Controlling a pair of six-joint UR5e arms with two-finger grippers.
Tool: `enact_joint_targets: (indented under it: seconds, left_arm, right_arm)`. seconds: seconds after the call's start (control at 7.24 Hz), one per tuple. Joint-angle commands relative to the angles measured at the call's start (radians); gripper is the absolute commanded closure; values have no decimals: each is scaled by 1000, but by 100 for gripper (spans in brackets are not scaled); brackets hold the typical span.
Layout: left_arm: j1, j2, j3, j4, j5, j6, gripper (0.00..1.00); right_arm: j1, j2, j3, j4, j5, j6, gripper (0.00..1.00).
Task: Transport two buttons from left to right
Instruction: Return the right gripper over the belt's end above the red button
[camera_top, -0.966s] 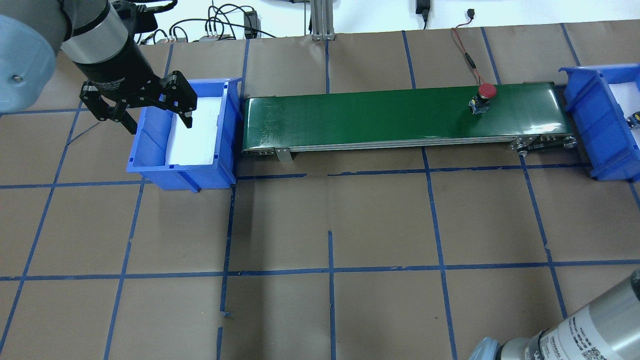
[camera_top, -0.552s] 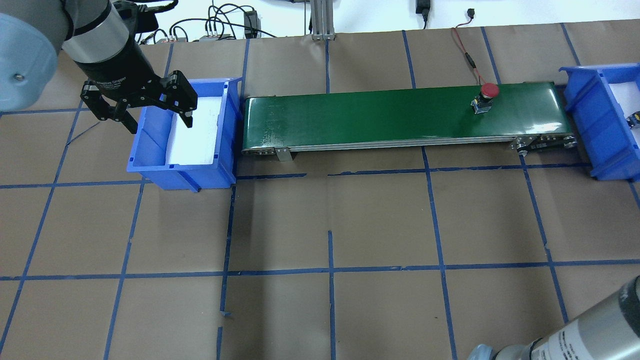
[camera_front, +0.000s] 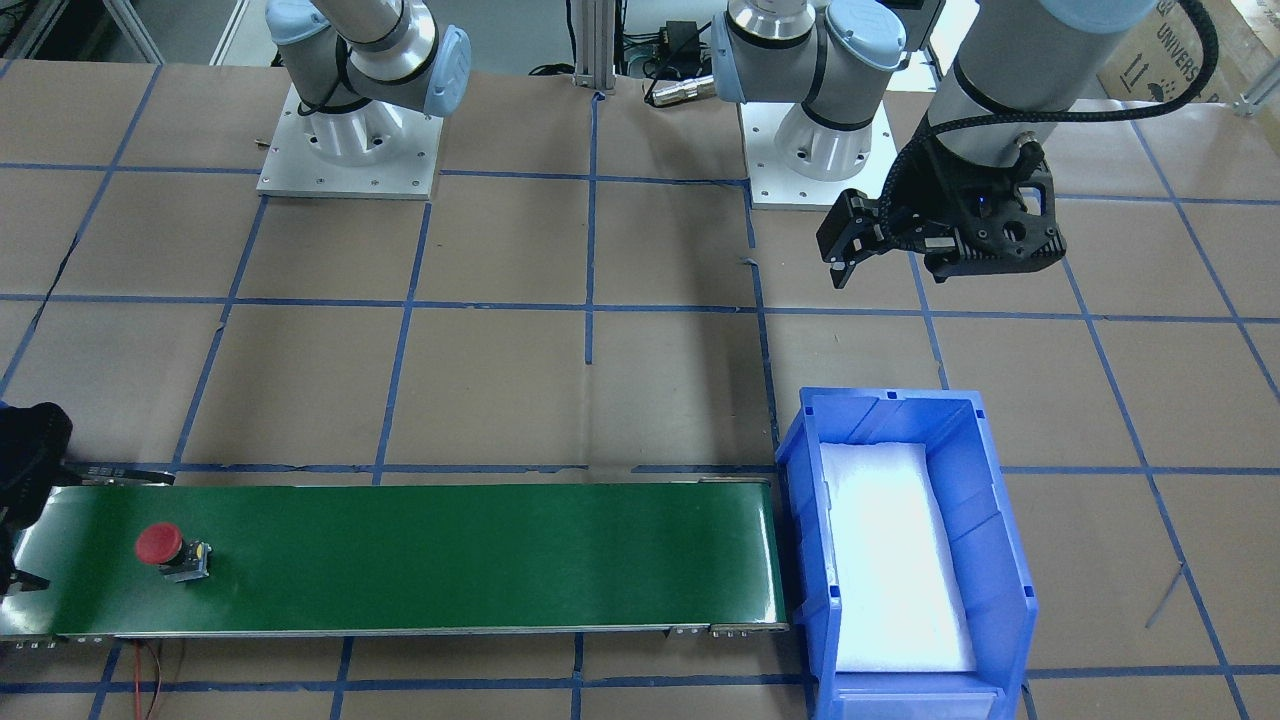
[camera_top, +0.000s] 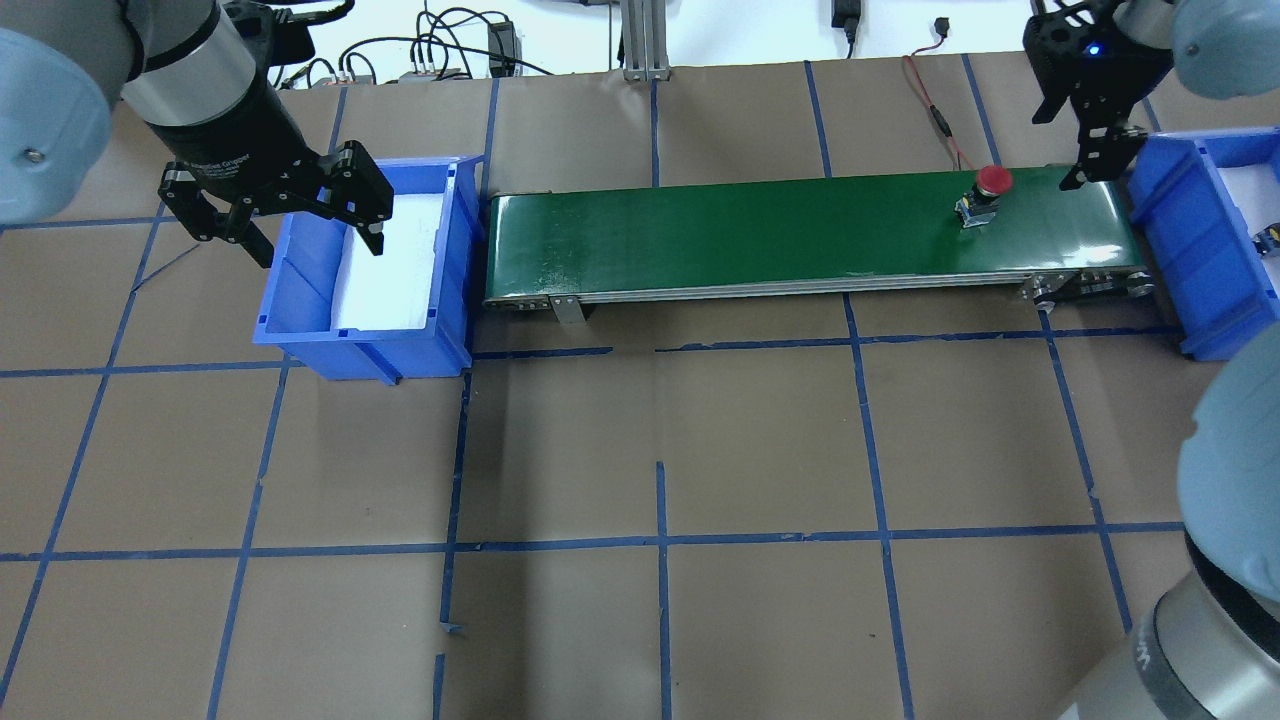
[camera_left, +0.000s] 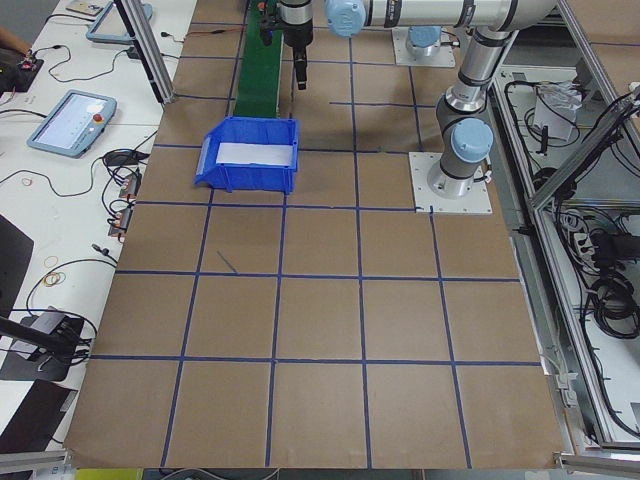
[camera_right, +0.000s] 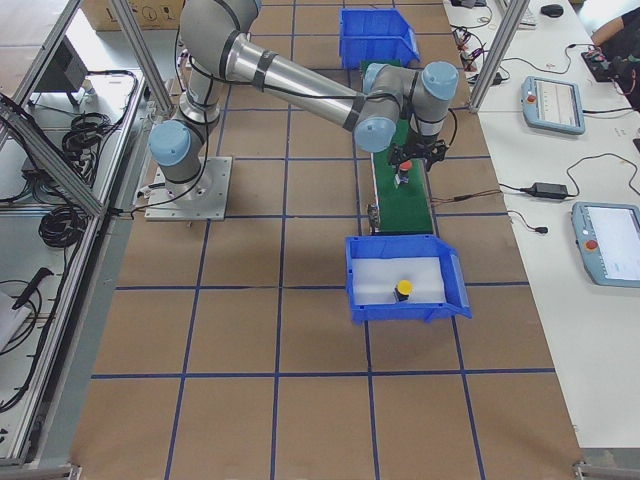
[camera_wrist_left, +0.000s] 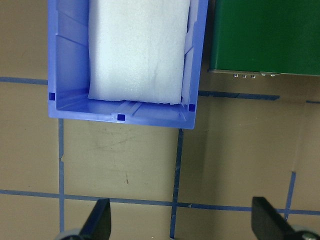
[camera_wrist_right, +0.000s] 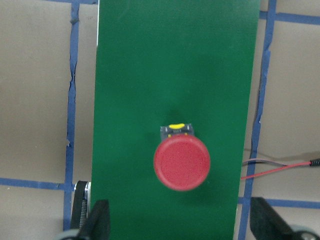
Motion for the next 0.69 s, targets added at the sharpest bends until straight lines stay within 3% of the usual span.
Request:
enact_joint_targets:
  seconds: [0.0,0.41,0.55]
  left_arm:
    - [0,0,0,2,-1,0,0]
    - [0,0,0,0,-1,0,0]
    - [-1,0,0,0,-1,0,0]
  right_arm:
    - [17,8,30,-32,0,1,1]
    - [14,22,86,-145,-12,-13,3]
    - [13,22,93,-149,-14,-13,8]
